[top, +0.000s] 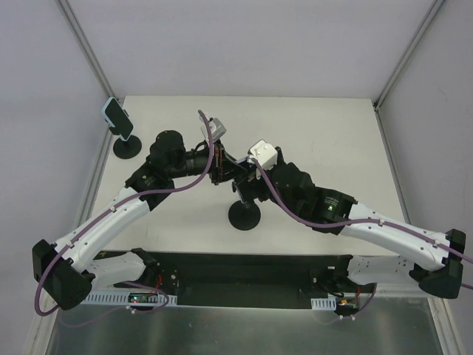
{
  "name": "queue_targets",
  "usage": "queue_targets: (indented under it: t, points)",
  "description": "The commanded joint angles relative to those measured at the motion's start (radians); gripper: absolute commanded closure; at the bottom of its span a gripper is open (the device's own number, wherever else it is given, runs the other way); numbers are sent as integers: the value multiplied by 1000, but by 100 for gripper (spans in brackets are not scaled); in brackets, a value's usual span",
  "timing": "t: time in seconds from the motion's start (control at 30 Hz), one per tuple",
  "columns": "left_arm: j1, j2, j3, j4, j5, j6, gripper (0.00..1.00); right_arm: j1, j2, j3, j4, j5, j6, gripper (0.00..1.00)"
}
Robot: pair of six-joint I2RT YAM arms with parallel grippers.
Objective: Place the phone on the phone stand
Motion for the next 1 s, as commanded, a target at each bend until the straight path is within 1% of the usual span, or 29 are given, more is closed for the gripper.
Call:
queue_targets:
  t: [0.0, 0.1, 0.17, 0.2, 0.23, 0.27, 0.3, 0.33, 0.37, 0.4, 0.43, 0.47, 0.5, 0.53, 0.57, 0.67, 0.73, 0.77, 0.83, 0.87, 0.93, 0.97]
  points:
    - [-11, -15, 14, 49, 67, 21, 100, 1, -5, 69, -54, -116, -17, 3]
    - [-13, -15, 20, 55, 90, 13, 100, -8, -38, 53, -139, -181, -19, 4]
    - [-13, -15, 22, 75, 154, -11, 100, -22, -92, 32, -163, -205, 9, 4]
    - [-13, -17, 20, 116, 182, -22, 100, -58, -110, 7, -168, -282, 24, 4]
    - [-13, -20, 12, 142, 248, -34, 100, -87, -151, -5, -174, -340, 41, 4]
    - [-13, -20, 5, 181, 274, -69, 100, -118, -172, -19, -174, -468, 81, 4]
    - [-11, -21, -3, 243, 299, -88, 100, -176, -190, -52, -173, -529, 99, 4]
    - [-13, -21, -17, 279, 346, -105, 100, -199, -230, -68, -158, -581, 115, 3]
    - [-13, -23, -21, 305, 363, -137, 100, -222, -245, -91, -145, -633, 147, 3]
    - [-13, -20, -27, 328, 385, -151, 100, -262, -259, -108, -133, -738, 164, 2]
    - [-13, -18, -34, 372, 395, -163, 100, -279, -279, -143, -98, -788, 184, 1]
    - [-13, -20, -40, 391, 414, -184, 100, -292, -284, -157, -76, -833, 200, 8]
    - [-13, -20, -44, 408, 415, -194, 100, -304, -290, -169, -58, -901, 234, 12]
    - [-14, -20, -47, 426, 418, -201, 100, -307, -291, -194, -11, -926, 240, 16]
    - [-14, -20, -49, 436, 428, -209, 100, -307, -290, -200, 10, -942, 269, 26]
    - [-19, -20, -52, 445, 431, -214, 100, -309, -267, -223, 91, -992, 319, 40]
    - [-20, -21, -55, 445, 429, -211, 100, -308, -242, -223, 120, -1002, 332, 43]
    - [-22, -23, -55, 445, 428, -208, 100, -309, -236, -221, 128, -1006, 334, 48]
    - [-27, -21, -57, 437, 423, -203, 100, -307, -222, -224, 160, -1002, 349, 52]
    - [-28, -20, -52, 433, 423, -195, 100, -307, -218, -228, 172, -999, 352, 61]
    - [-34, -18, -44, 401, 419, -182, 100, -307, -204, -231, 204, -996, 363, 69]
    - [-36, -20, -40, 385, 417, -168, 100, -307, -199, -232, 230, -994, 371, 79]
